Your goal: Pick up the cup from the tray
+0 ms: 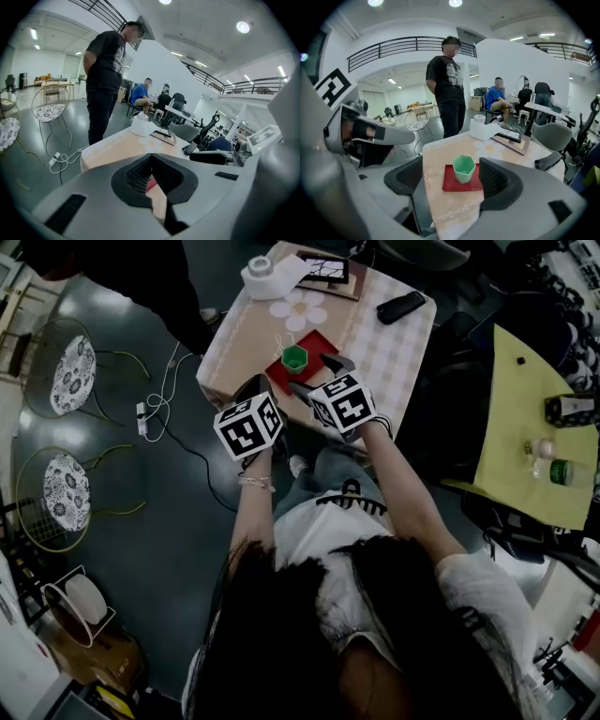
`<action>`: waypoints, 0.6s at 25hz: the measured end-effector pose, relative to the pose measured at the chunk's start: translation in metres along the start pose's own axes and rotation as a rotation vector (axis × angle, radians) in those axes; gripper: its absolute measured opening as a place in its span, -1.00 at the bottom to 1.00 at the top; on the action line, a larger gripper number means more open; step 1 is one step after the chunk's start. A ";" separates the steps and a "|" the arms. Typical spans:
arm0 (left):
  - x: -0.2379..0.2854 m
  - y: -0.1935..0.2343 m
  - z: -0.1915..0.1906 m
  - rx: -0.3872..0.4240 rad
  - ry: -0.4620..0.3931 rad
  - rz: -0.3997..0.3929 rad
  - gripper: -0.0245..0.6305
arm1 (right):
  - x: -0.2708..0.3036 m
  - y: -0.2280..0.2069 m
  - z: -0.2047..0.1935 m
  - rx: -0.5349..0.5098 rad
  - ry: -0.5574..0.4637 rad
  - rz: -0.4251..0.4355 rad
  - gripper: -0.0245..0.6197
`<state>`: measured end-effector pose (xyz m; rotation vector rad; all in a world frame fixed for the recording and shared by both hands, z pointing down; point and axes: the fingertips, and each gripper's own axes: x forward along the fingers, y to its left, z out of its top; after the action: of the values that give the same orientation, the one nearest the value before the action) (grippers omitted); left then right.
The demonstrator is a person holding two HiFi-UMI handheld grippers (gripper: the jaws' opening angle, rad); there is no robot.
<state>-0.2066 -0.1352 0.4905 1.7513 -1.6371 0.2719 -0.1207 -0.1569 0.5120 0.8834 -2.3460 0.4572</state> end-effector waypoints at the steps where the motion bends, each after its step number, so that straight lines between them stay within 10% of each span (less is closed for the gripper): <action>1: 0.002 0.001 0.001 -0.003 0.003 -0.003 -0.90 | 0.003 -0.001 0.000 -0.005 0.011 -0.002 0.20; 15: 0.056 0.017 0.023 -0.011 0.053 0.009 -0.90 | 0.073 -0.016 -0.010 -0.060 0.162 0.043 0.24</action>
<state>-0.2197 -0.1929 0.5132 1.7148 -1.6056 0.3103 -0.1502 -0.1993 0.5671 0.7407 -2.2226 0.4558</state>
